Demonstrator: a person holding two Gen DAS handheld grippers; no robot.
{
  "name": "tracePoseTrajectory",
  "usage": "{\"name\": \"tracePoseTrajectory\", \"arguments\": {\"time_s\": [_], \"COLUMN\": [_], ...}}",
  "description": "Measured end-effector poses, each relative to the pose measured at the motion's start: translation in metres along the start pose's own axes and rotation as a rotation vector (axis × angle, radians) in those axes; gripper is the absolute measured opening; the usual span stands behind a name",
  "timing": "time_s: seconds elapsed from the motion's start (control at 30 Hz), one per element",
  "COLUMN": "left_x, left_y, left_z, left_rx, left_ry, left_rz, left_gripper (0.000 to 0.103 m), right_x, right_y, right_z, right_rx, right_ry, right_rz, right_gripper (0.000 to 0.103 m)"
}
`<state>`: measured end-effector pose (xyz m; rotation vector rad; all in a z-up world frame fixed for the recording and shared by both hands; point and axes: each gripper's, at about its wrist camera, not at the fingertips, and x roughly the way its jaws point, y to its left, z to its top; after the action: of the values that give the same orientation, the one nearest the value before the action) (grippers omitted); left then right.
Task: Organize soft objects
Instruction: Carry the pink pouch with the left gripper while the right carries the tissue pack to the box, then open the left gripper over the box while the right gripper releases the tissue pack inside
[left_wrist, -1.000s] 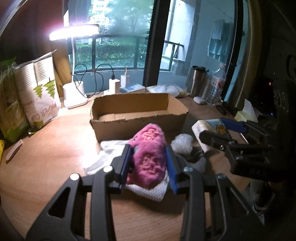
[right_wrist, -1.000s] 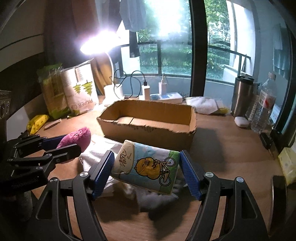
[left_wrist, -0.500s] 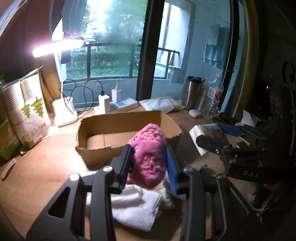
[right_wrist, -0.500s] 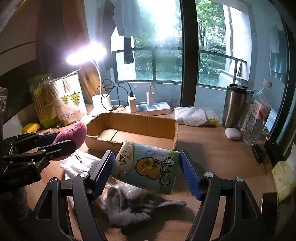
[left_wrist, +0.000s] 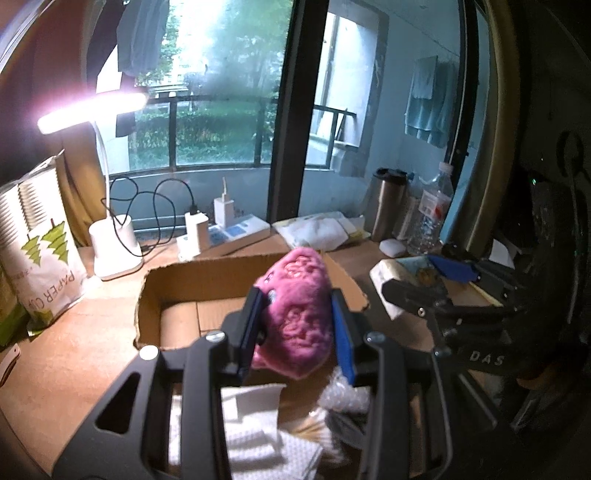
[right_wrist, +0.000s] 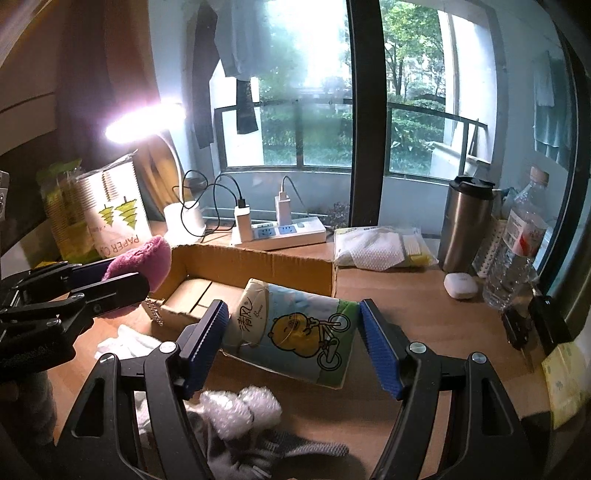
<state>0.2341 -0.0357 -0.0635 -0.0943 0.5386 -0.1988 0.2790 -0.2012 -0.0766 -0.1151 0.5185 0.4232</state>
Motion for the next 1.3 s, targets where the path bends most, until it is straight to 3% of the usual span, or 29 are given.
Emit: {"name": "tracePoseTrajectory", "arguments": {"time_s": [0.4,1.03,1.3], "left_x": [0.034,0.109,0.114], "left_y": [0.020,0.041,0.042], "left_z": [0.015,-0.004,-0.010], "left_rx": [-0.038,-0.105,-0.096], "left_ry": [-0.016,0.123,0.149], "left_rz": [0.020,0.015,0.031], "left_gripper": [0.037,0.038,0.040], "right_x": [0.034,0.099,0.105], "right_y": [-0.001,-0.007,-0.009], "right_z": [0.019,0.019,0.017], "right_rx": [-0.005,0.026,0.053], "right_ry": [0.006,0.102,0.120], "right_rz": [0.032,0.059,0.093], "right_gripper": [0.075,0.075,0.075]}}
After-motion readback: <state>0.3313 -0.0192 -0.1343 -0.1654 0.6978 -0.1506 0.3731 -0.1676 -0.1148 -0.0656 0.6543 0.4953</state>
